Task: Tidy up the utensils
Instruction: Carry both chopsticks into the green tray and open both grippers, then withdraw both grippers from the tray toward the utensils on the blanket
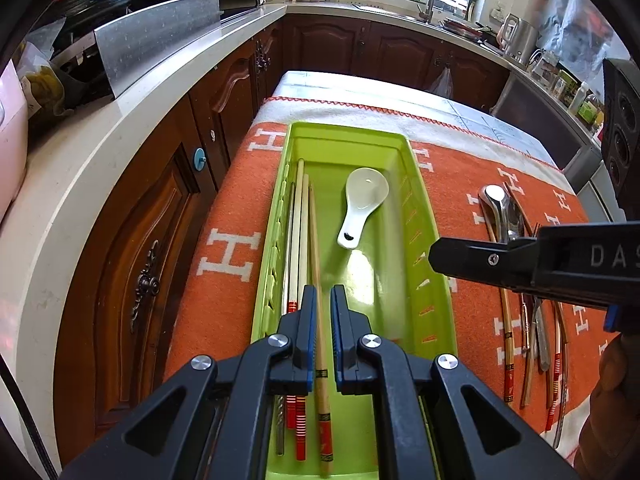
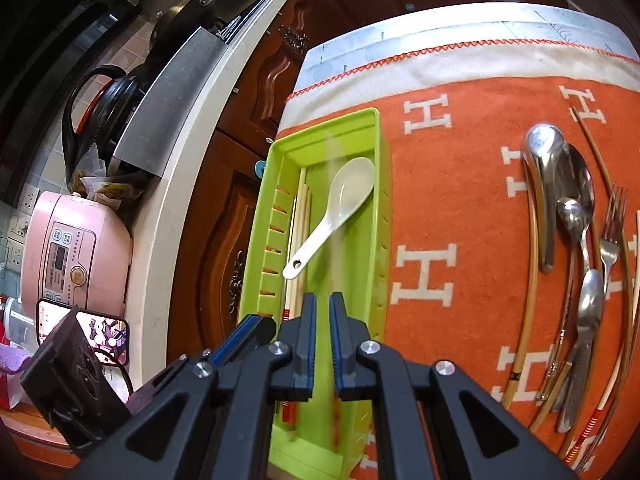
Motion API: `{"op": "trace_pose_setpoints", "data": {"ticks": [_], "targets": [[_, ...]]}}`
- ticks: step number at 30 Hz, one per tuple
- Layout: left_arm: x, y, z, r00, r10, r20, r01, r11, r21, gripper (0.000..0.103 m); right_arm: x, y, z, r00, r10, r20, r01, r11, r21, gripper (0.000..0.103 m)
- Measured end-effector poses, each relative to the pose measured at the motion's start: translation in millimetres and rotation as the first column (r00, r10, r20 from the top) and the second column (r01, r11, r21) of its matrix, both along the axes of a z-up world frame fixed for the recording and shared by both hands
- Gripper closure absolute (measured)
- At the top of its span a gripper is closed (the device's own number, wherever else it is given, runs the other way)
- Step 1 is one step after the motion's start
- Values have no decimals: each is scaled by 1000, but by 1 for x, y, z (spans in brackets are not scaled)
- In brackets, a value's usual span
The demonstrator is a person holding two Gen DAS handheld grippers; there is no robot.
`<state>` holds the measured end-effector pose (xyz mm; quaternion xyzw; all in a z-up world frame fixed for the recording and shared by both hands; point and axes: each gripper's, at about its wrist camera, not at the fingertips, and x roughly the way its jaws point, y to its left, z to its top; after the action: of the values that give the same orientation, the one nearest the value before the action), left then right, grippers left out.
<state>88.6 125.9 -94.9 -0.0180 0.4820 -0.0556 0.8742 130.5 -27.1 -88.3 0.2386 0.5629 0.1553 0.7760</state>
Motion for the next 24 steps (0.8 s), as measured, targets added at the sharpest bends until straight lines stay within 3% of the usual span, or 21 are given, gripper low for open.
{"op": "trace_pose_setpoints", "data": {"ticks": [15,24], "targets": [[-8,-17,16,1000,-22,6,22,1000,21,94,-21,-14,17,996,48,71,-43,997,-67,96],[-14,-45,26,998,-69,5,68,997,24,89,-53,-60,28,990,29,135,-8,989,-151,96]]}}
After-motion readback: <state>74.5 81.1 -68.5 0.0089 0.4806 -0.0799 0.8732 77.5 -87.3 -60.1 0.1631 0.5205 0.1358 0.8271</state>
